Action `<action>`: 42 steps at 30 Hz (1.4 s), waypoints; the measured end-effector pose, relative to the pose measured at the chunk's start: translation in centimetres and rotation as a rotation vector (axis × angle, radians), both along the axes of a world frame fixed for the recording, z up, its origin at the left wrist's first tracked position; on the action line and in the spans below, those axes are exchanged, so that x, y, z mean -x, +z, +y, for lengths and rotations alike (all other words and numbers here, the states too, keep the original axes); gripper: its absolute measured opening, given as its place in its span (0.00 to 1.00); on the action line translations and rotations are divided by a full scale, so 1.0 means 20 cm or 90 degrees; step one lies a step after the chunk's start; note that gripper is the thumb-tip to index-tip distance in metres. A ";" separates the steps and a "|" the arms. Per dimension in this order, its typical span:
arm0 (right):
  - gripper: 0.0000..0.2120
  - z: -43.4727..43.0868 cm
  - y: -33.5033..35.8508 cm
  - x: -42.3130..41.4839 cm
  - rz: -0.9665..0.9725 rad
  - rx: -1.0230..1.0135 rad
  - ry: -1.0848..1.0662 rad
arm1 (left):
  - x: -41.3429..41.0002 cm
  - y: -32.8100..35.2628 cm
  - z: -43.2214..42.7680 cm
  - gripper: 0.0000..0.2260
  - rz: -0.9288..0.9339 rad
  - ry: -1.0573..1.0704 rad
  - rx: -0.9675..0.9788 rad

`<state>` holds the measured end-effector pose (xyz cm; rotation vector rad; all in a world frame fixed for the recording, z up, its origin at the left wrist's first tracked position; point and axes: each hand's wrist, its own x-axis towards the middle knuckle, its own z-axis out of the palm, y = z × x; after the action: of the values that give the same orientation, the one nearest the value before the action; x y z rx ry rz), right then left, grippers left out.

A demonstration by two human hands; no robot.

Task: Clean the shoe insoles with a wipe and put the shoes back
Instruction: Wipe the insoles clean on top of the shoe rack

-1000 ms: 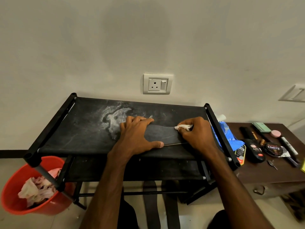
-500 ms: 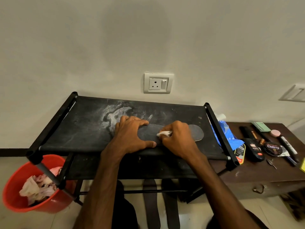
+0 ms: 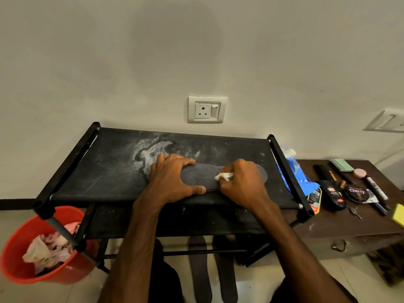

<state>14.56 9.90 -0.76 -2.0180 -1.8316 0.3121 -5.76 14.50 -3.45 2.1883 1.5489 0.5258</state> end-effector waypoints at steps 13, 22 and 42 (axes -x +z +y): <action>0.05 -0.03 0.01 -0.21 0.053 -0.021 -0.100 | 0.01 0.00 -0.01 0.38 -0.022 -0.005 0.019; 0.05 -0.05 -0.02 0.05 0.091 -0.004 0.079 | 0.00 -0.03 0.00 0.38 -0.005 0.008 -0.003; 0.07 0.10 0.01 0.02 0.099 -0.030 -0.044 | 0.06 0.04 -0.02 0.51 -0.098 -0.019 0.083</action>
<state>14.24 11.95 -0.57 -1.9627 -1.6556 0.3915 -6.95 14.12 -2.72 2.0205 1.4272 0.5534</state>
